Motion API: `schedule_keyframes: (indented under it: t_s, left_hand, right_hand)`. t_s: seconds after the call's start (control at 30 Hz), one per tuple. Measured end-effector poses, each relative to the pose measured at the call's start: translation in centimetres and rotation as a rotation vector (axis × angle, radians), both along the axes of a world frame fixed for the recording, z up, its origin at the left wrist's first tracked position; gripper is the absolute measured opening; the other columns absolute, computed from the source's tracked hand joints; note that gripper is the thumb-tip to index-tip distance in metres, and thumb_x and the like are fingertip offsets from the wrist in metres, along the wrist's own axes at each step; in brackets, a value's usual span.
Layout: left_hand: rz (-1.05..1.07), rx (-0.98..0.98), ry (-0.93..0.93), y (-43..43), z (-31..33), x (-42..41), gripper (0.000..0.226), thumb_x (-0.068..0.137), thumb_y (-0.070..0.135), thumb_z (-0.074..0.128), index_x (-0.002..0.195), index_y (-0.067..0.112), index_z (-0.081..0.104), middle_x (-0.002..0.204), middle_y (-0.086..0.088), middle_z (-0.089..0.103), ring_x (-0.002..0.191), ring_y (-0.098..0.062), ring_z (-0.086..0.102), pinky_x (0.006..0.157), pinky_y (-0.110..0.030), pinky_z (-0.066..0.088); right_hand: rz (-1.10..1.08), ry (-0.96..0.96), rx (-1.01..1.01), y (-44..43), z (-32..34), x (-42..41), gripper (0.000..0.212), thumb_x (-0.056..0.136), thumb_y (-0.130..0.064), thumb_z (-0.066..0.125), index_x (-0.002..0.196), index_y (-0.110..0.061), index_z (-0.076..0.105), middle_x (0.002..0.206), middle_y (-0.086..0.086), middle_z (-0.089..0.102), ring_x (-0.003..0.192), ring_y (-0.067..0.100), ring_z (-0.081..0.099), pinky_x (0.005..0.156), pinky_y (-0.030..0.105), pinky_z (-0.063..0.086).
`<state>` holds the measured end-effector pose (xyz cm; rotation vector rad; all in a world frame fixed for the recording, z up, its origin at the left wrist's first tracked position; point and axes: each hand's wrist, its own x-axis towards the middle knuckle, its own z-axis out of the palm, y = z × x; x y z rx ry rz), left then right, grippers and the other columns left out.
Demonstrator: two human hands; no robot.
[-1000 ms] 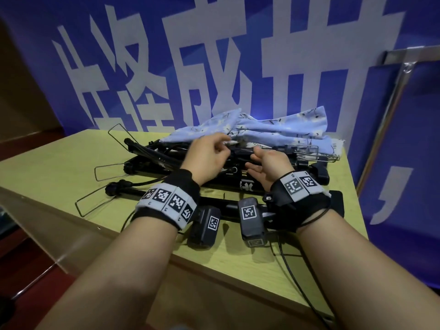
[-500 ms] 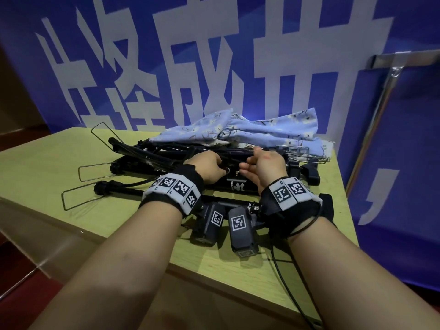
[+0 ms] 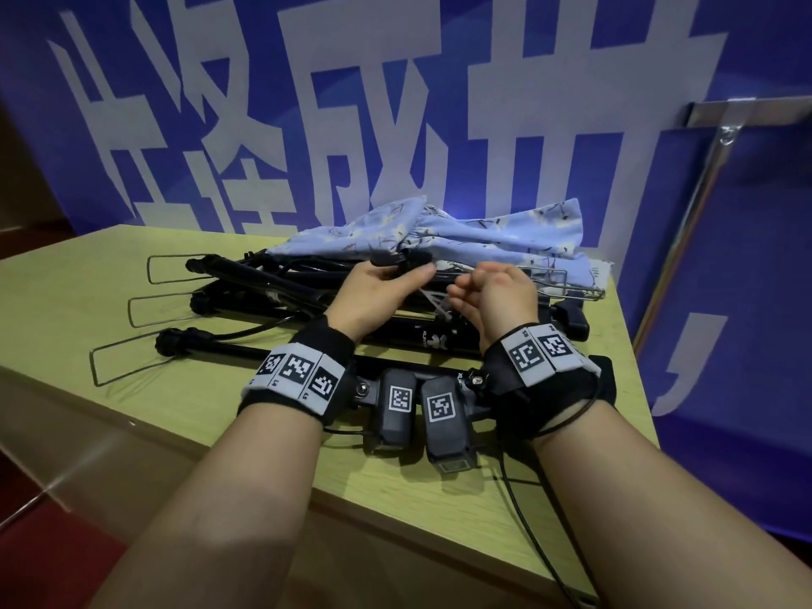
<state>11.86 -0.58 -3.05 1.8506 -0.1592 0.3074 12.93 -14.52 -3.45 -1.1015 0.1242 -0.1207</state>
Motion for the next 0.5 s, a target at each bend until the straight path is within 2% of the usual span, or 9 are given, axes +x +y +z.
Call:
schedule_keyframes:
  t_s: [0.1, 0.2, 0.33, 0.37, 0.4, 0.47, 0.5]
  left_hand:
    - [0.035, 0.103, -0.039, -0.1, -0.8, 0.4, 0.015, 0.096, 0.016, 0.061, 0.081, 0.015, 0.064, 0.065, 0.001, 0.062, 0.049, 0.005, 0.054, 0.058, -0.008, 0.043]
    - [0.031, 0.003, -0.074, 0.2, -1.5, 0.8, 0.008, 0.097, 0.009, 0.056, 0.096, 0.009, 0.064, 0.079, -0.004, 0.069, 0.058, 0.001, 0.063, 0.062, -0.012, 0.050]
    - [0.031, -0.088, -0.101, 0.4, -2.2, 0.8, 0.009, 0.093, -0.003, 0.058, 0.087, 0.003, 0.061, 0.086, -0.011, 0.069, 0.065, -0.003, 0.068, 0.065, -0.014, 0.052]
    - [0.034, -0.097, -0.101, 0.5, -2.2, 0.9, 0.003, 0.091, -0.005, 0.060, 0.089, -0.004, 0.060, 0.087, -0.016, 0.068, 0.065, -0.003, 0.068, 0.065, -0.014, 0.052]
    - [0.048, -0.101, -0.100, 0.6, -2.4, 0.9, 0.007, 0.090, -0.006, 0.061, 0.094, -0.010, 0.060, 0.090, -0.019, 0.067, 0.065, -0.003, 0.068, 0.065, -0.014, 0.052]
    - [0.067, -0.111, -0.104, 0.5, -2.5, 0.8, 0.020, 0.091, -0.003, 0.061, 0.107, -0.014, 0.059, 0.093, -0.014, 0.068, 0.066, -0.003, 0.069, 0.066, -0.013, 0.052]
    - [0.079, -0.110, -0.098, 0.5, -2.5, 0.7, 0.020, 0.093, 0.002, 0.059, 0.110, -0.010, 0.059, 0.093, -0.008, 0.069, 0.066, -0.003, 0.069, 0.067, -0.013, 0.051]
  right_hand:
    - [-0.010, 0.015, -0.045, 0.0, -0.3, 0.3, 0.029, 0.091, 0.009, 0.035, 0.077, -0.011, 0.051, 0.065, 0.009, 0.054, 0.059, 0.021, 0.057, 0.058, 0.028, 0.048]
    - [-0.033, 0.008, -0.048, 0.0, -0.5, 0.7, 0.031, 0.089, 0.010, 0.033, 0.076, -0.011, 0.052, 0.065, 0.009, 0.053, 0.057, 0.021, 0.056, 0.056, 0.028, 0.046]
    - [0.001, -0.001, -0.024, -0.1, -0.5, 0.7, 0.030, 0.092, 0.009, 0.036, 0.076, -0.010, 0.052, 0.066, 0.009, 0.054, 0.057, 0.021, 0.056, 0.056, 0.027, 0.049]
    - [0.028, 0.003, -0.015, 0.0, -0.5, 0.6, 0.030, 0.093, 0.009, 0.037, 0.075, -0.011, 0.052, 0.066, 0.009, 0.054, 0.057, 0.020, 0.055, 0.053, 0.025, 0.049]
    - [0.057, 0.011, -0.007, 0.1, -0.5, 0.5, 0.030, 0.093, 0.008, 0.037, 0.076, -0.011, 0.051, 0.066, 0.009, 0.054, 0.056, 0.020, 0.055, 0.050, 0.023, 0.049]
    - [0.100, 0.019, -0.002, 0.1, -0.5, 0.4, 0.029, 0.094, 0.007, 0.038, 0.076, -0.012, 0.051, 0.067, 0.009, 0.054, 0.056, 0.018, 0.055, 0.045, 0.020, 0.050]
    - [0.114, 0.017, -0.011, 0.0, -0.5, 0.4, 0.029, 0.095, 0.006, 0.039, 0.076, -0.013, 0.051, 0.068, 0.009, 0.055, 0.058, 0.018, 0.056, 0.046, 0.020, 0.050]
